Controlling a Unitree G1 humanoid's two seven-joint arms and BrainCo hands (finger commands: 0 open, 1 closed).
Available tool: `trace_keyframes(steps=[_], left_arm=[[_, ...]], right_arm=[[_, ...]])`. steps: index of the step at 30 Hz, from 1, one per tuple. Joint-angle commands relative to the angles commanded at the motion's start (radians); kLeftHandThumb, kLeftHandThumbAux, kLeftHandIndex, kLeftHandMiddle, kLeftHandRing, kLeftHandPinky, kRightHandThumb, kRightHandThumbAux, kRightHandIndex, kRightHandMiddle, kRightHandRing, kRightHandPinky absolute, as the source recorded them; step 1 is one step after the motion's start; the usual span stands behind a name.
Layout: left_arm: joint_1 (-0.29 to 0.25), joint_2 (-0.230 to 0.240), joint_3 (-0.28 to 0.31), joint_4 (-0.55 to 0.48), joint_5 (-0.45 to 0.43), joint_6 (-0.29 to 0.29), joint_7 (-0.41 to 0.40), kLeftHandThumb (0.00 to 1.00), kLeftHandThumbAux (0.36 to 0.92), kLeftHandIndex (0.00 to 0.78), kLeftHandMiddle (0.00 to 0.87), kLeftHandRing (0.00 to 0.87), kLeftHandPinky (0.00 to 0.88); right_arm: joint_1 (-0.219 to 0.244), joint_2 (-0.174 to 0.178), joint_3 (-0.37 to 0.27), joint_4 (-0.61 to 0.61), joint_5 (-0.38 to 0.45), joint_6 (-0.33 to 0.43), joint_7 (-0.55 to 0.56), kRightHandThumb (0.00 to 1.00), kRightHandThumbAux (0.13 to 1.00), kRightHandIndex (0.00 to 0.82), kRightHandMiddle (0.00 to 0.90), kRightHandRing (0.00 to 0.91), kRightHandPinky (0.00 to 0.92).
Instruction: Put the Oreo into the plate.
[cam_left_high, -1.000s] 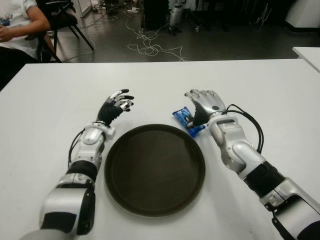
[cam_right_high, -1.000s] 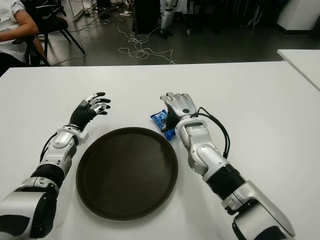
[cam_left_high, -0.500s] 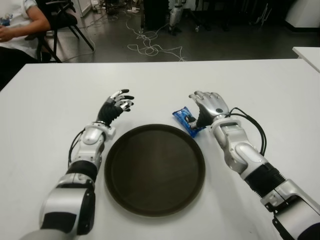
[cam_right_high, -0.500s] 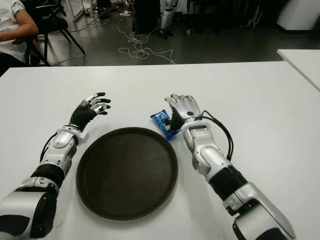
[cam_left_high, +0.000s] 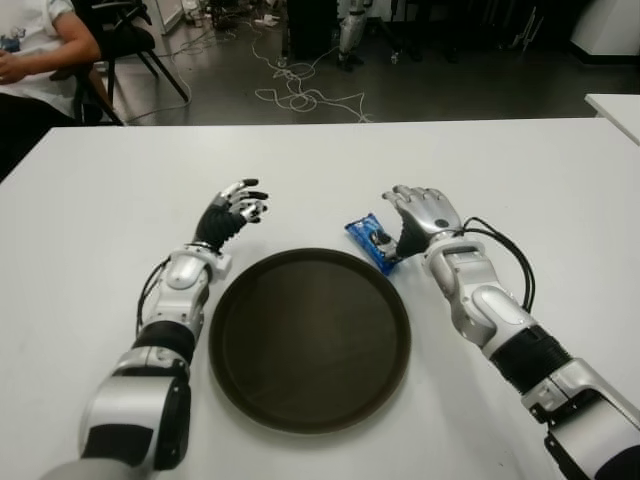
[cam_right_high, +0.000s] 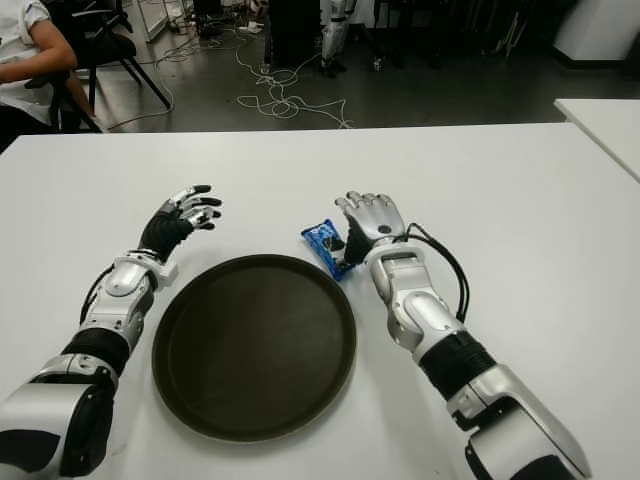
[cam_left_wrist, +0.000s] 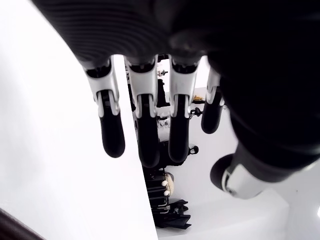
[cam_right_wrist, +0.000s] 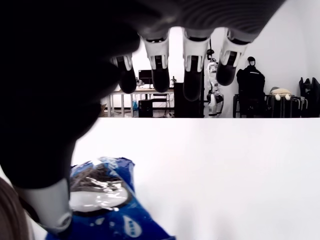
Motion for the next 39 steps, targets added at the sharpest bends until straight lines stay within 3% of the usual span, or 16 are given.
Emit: trace_keyframes(steps=[17,39], left_arm=[[0.0,-0.006,0.005,0.004,-0.008,-0.014,-0.008,0.052,0.645,0.191,0.304,0.303,0.325],[-0.002,-0.006,0.002,0.005,-0.004,-0.013,-0.005,0.066,0.662,0.2,0.303,0.304,0.321]], right_arm=[[-0.037,0.022,0.0,0.087,-0.001,-0.017,-0.034,0.0,0.742,0.0,0.0,0.0,0.0],[-0.083,0.051,0.004,0.212,0.002,-0.028,-0.097,0.0,0.739,0.0,0.0,0.0,0.0]])
